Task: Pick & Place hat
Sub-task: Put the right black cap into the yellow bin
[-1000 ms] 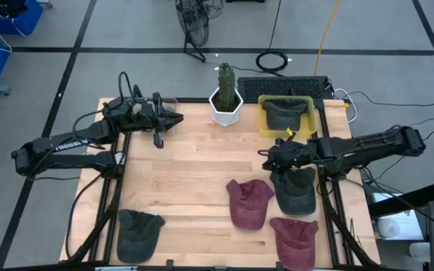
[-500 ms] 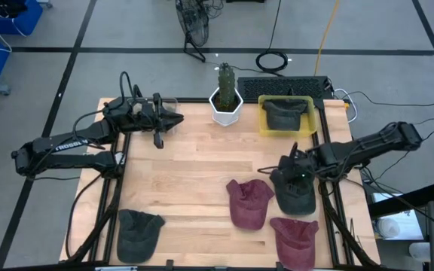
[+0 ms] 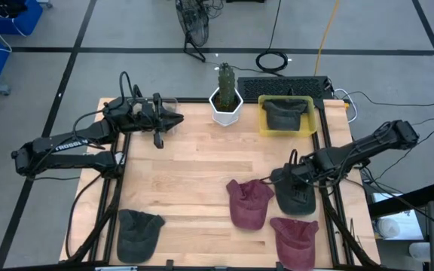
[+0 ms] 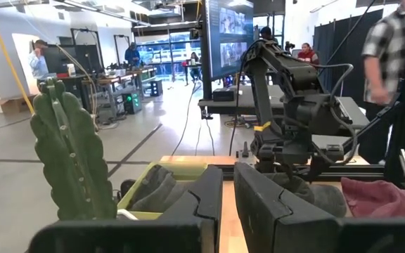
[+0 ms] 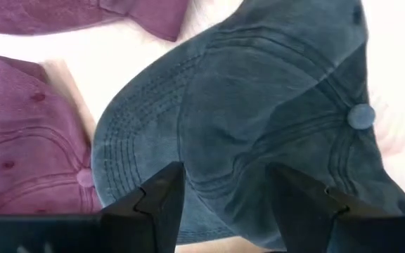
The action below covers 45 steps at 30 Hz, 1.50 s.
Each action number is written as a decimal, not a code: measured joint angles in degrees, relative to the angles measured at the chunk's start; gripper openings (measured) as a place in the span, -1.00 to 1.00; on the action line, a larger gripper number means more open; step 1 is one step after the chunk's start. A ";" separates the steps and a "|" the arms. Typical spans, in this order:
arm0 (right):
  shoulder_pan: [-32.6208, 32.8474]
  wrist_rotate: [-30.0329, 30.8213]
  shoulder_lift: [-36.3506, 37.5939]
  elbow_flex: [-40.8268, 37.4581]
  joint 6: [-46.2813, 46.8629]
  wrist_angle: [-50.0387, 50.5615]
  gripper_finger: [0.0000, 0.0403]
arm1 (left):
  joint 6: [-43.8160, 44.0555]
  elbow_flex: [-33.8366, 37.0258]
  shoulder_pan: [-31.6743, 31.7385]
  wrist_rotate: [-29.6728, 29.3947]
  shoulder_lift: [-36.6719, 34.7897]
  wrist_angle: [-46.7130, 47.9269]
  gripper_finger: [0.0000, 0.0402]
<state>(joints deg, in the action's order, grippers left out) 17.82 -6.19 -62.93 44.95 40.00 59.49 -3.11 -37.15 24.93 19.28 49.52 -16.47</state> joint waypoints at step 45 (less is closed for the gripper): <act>-4.16 12.77 -6.34 6.49 -2.92 11.74 -0.97 | -0.91 0.00 0.02 -1.83 -0.02 -0.09 -0.77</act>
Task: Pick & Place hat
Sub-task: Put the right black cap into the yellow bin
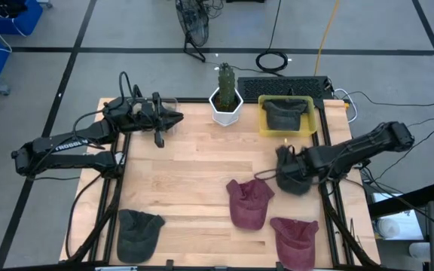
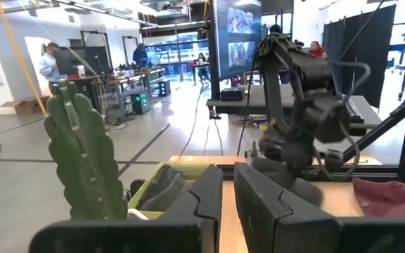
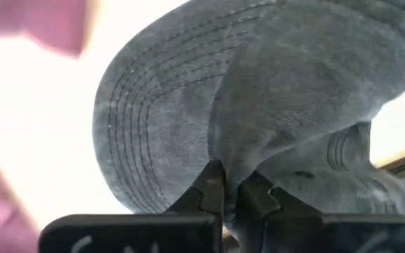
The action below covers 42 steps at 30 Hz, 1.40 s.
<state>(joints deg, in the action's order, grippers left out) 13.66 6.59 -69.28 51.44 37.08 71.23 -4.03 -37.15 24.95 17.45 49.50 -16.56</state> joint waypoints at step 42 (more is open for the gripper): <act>-44.10 26.84 -5.74 12.59 -66.08 -12.39 -0.99 | -0.27 0.00 -0.02 -0.02 0.00 0.06 -0.77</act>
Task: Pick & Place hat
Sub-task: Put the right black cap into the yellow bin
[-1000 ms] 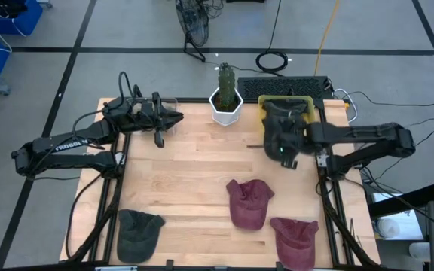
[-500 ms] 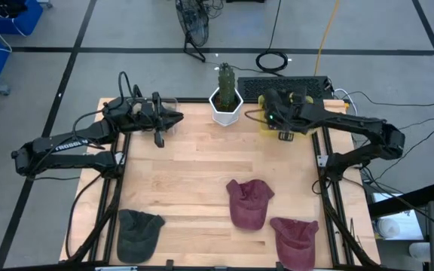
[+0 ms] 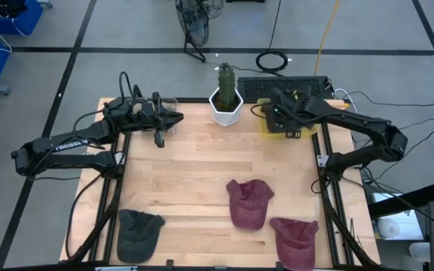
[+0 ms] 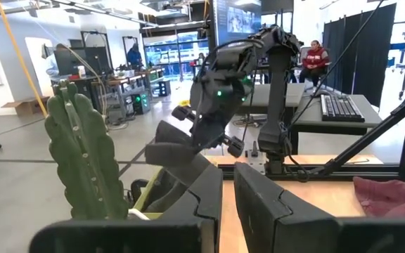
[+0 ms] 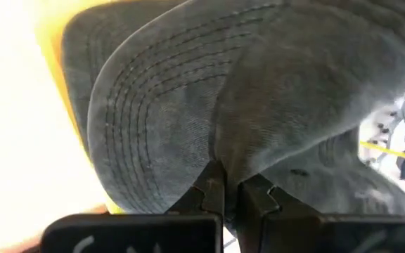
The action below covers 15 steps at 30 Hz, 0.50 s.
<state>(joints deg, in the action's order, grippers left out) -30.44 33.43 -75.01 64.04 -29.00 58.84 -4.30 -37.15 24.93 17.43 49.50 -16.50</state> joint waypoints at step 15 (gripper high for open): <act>0.02 -15.26 0.37 4.67 7.33 4.47 -0.99 | 0.00 0.00 0.02 -0.04 0.00 -0.03 -0.77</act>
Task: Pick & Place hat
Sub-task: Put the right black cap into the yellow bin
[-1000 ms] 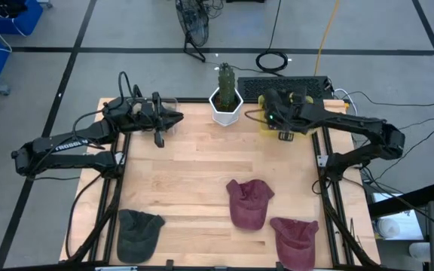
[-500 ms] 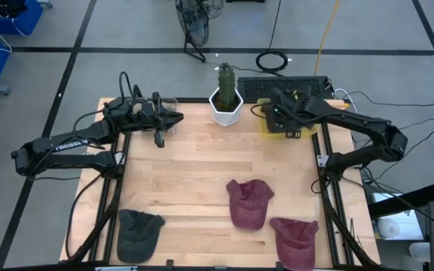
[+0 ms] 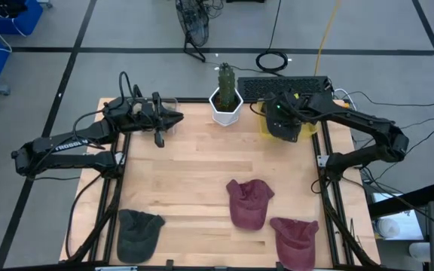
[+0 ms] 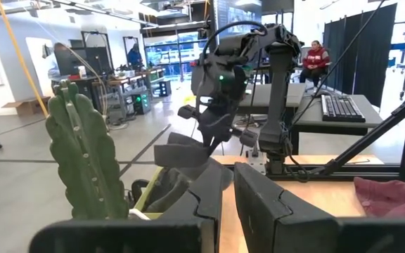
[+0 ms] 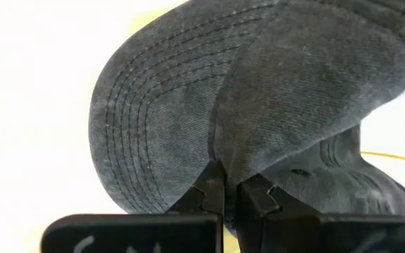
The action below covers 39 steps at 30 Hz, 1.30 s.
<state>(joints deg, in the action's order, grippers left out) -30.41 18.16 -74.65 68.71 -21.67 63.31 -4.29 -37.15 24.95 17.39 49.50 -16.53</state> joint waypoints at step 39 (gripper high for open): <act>-0.37 15.90 -3.98 -6.53 8.03 -6.19 -0.27 | 0.02 0.00 -0.02 0.00 0.00 0.50 -0.77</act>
<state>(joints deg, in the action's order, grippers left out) -30.79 34.06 -78.63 62.18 -13.65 57.12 -4.27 -37.15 24.93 17.39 49.50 -16.04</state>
